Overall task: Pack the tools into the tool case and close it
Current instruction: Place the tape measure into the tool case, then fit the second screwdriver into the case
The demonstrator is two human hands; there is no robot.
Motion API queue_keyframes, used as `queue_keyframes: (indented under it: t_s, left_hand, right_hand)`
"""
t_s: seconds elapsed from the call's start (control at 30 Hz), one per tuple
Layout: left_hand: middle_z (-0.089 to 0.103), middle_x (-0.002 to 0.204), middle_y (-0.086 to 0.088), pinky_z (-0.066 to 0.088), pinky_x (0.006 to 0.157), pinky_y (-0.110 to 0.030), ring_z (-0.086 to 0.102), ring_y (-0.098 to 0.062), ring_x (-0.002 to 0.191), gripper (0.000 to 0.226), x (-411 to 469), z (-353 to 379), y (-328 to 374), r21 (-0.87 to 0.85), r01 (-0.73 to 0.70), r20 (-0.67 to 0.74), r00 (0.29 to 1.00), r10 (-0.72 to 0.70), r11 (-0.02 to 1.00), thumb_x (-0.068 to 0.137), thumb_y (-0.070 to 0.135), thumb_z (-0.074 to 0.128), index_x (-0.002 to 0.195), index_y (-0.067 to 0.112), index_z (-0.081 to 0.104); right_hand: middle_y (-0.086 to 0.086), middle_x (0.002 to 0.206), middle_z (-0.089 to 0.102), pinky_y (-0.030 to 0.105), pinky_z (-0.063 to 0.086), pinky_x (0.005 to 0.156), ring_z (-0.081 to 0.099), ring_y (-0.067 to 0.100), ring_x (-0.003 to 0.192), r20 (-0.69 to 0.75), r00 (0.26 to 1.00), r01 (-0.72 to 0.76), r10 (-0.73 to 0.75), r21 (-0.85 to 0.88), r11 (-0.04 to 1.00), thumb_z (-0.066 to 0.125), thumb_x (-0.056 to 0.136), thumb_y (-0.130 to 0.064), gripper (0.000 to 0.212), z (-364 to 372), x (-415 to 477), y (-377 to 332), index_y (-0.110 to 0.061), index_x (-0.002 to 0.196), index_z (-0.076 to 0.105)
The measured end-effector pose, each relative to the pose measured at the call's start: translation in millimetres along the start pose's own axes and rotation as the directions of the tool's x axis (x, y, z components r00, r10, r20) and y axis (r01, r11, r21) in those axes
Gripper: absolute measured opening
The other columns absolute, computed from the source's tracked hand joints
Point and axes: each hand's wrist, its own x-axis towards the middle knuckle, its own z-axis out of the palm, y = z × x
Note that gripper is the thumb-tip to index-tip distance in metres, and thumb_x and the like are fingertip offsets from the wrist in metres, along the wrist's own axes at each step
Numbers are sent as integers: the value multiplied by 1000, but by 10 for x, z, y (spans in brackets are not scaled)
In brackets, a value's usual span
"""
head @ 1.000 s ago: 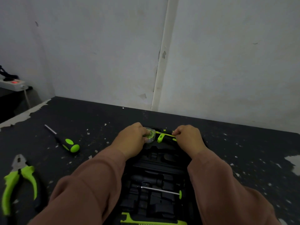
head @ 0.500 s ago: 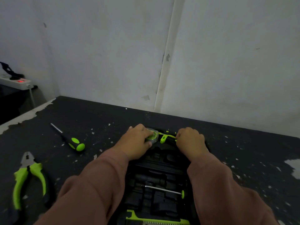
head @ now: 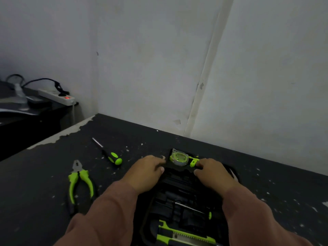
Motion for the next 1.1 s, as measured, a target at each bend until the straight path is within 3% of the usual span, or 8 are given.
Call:
queue_keyframes:
  t_s: [0.27, 0.4, 0.53, 0.77, 0.87, 0.93, 1.0, 1.1]
  left_hand:
    - [58, 120, -11, 43, 90, -30, 56, -28, 109, 22, -400, -234, -506, -118, 439, -164, 876, -454, 890, 90, 19, 46, 105, 16, 62]
    - [48, 123, -18, 40, 87, -30, 53, -35, 107, 32, -301, -250, -593, -460, 437, -238, 778, -582, 773, 82, 3, 46, 112, 7, 53]
    - [49, 126, -16, 51, 91, -45, 57, -33, 102, 46, -214, -222, -666, -698, 393, -151, 737, -659, 599, 81, 8, 42, 126, 13, 46]
    - [51, 133, -17, 53, 90, -50, 58, -36, 111, 67, -41, -42, -1001, -841, 385, -16, 685, -729, 380, 63, 18, 41, 130, 28, 41]
    - [61, 111, -26, 55, 70, -33, 64, -34, 86, 47, -202, -258, -703, -885, 337, 1, 692, -722, 322, 70, 12, 47, 117, 16, 51]
    - [58, 81, -17, 43, 55, -26, 54, -21, 65, 16, -275, -337, -563, -901, 295, -10, 719, -695, 318, 86, 13, 51, 102, 13, 51]
    - [51, 74, -5, 40, 60, -29, 51, -20, 66, 12, -325, -384, -466, -895, 306, 29, 766, -642, 325, 93, 26, 51, 93, 14, 53]
    - [56, 77, -10, 46, 66, -35, 56, -27, 74, 30, -349, -362, -361, -899, 293, 83, 844, -529, 326, 92, 37, 52, 86, 9, 62]
  right_hand:
    - [3, 114, 68, 21, 42, 89, 59, 19, 108, -42, 950, 308, -308, 270, 913, 54, 84, -18, 25, 327, -102, -1158, -17, 104, 69]
    - [6, 120, 64, 22, 41, 91, 57, 20, 111, 16, 958, 255, -286, 402, 879, 57, 84, -19, 29, 563, 132, -1674, -15, 113, 64]
    - [8, 125, 59, 26, 40, 93, 54, 22, 114, 99, 964, 173, -246, 466, 868, 59, 86, -30, 43, 752, 347, -1956, -13, 125, 53]
    - [14, 117, 63, 31, 45, 91, 57, 27, 109, 137, 963, 158, -231, 405, 901, 60, 80, -16, 33, 773, 387, -2018, -3, 111, 62]
    - [13, 83, 64, 32, 51, 68, 62, 25, 74, 232, 963, 16, -141, 472, 881, 59, 75, -14, 14, 686, 359, -1947, -3, 79, 65]
    - [9, 71, 60, 23, 49, 47, 55, 20, 53, 320, 945, -147, -69, 604, 783, 60, 77, -11, 6, 567, 288, -1860, -6, 79, 64]
    - [7, 70, 57, 22, 49, 49, 53, 17, 52, 357, 932, -217, -69, 699, 681, 61, 83, -10, 3, 412, 168, -1762, -8, 83, 61]
    - [9, 82, 59, 27, 51, 57, 57, 16, 62, 282, 949, -144, -141, 786, 601, 60, 85, -9, 12, 209, -78, -1565, -9, 97, 57]
